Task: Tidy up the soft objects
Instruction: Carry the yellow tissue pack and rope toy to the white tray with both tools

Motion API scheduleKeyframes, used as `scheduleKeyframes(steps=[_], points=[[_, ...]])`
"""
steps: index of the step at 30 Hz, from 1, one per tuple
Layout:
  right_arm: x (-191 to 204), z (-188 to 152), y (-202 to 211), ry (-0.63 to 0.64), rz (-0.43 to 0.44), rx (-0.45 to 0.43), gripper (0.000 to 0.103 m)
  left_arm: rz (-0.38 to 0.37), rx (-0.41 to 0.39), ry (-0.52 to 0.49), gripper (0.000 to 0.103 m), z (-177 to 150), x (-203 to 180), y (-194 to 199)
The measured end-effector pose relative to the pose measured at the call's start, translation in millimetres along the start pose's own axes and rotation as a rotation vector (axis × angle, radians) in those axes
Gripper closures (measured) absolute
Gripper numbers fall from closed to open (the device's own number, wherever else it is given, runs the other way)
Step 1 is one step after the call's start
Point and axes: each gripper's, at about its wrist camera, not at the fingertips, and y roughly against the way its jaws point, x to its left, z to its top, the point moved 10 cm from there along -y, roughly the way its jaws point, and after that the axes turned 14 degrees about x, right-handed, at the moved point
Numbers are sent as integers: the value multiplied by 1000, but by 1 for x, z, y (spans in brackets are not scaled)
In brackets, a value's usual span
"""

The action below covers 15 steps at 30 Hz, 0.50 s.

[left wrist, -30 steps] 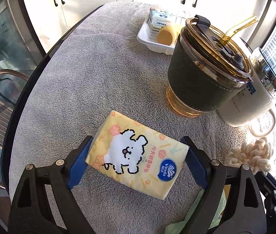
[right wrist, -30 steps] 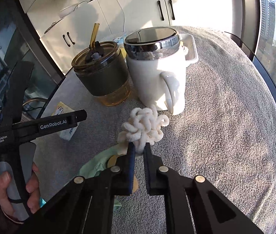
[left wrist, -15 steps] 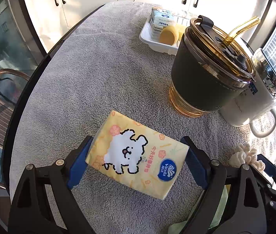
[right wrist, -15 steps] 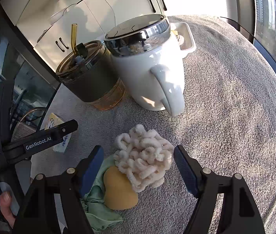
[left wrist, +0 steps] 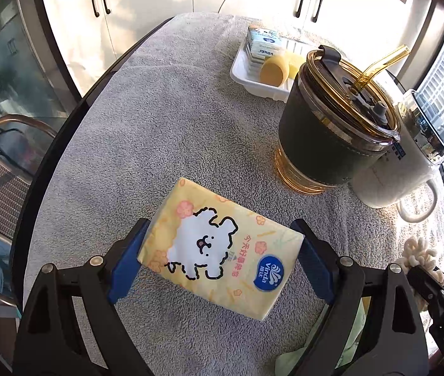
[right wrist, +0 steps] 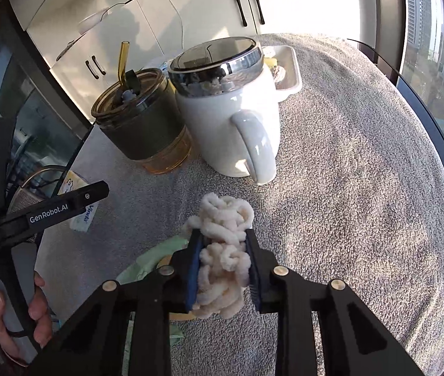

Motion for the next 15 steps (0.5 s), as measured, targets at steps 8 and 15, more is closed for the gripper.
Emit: scheduleKeyframes(steps=[8, 15], points=[[-39, -14, 12, -61, -39, -6, 75, 32, 3, 26, 15, -3, 20, -1], [-73, -22, 15, -123, -65, 2, 75, 70, 4, 69, 15, 0, 47, -6]])
